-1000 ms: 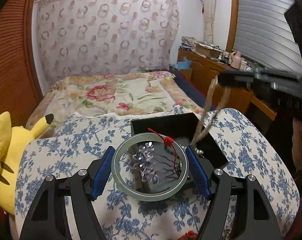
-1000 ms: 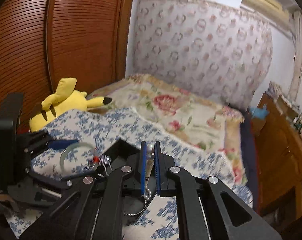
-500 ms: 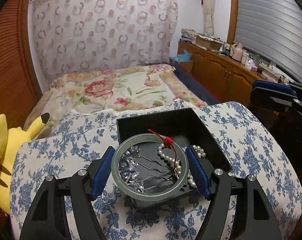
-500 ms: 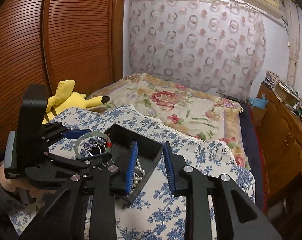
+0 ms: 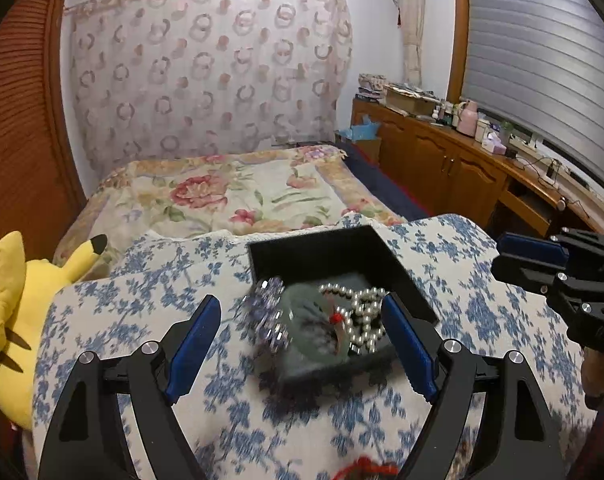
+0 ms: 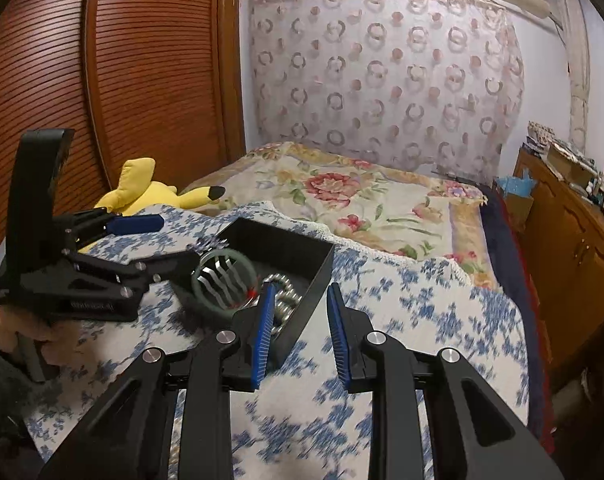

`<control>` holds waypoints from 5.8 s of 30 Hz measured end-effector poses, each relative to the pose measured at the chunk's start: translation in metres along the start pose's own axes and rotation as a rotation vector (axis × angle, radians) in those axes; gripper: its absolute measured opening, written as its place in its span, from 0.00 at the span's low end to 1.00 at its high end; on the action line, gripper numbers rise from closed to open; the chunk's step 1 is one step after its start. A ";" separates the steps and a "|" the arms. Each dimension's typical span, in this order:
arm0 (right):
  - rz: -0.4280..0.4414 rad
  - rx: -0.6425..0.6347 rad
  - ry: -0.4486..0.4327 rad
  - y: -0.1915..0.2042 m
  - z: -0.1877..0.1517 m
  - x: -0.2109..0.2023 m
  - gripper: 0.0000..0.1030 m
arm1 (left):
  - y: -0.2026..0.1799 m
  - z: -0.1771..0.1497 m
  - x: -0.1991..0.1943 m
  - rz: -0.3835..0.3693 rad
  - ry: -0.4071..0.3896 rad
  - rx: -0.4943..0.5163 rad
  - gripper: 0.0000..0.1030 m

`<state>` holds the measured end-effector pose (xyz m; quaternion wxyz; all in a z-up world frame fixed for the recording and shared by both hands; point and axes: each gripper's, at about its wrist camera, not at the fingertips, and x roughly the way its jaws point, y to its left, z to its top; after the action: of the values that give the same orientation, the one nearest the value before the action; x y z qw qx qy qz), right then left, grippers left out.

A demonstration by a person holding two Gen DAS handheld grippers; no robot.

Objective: Organize jewelry
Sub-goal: 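Lower both held items into the black box and open both tools, then grasp the red string bracelet with the left tool, then carry the red string bracelet toward the black box with the left tool, then lower the red bracelet into the box with the left tool while the right tool carries pearls in, then open both tools over the black box to release the items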

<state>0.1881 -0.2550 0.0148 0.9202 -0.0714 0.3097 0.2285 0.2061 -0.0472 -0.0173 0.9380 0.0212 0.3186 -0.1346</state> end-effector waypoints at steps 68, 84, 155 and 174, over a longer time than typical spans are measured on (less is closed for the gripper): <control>0.082 -0.042 0.161 0.074 -0.132 -0.020 0.37 | 0.014 -0.098 -0.080 -0.151 0.030 -0.122 0.02; 0.085 -0.019 0.222 0.054 -0.112 0.009 0.23 | 0.009 -0.102 -0.082 -0.146 0.027 -0.111 0.02; 0.174 -0.026 0.054 -0.010 0.018 0.096 0.23 | 0.009 0.045 0.068 -0.073 0.063 0.014 0.02; 0.121 -0.030 0.032 -0.002 0.015 0.059 0.23 | 0.018 0.020 0.023 -0.053 0.023 0.007 0.61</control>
<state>0.2380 -0.2305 -0.0087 0.8985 -0.0701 0.3248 0.2870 0.2405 -0.0374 -0.0163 0.9304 0.0176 0.3291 -0.1604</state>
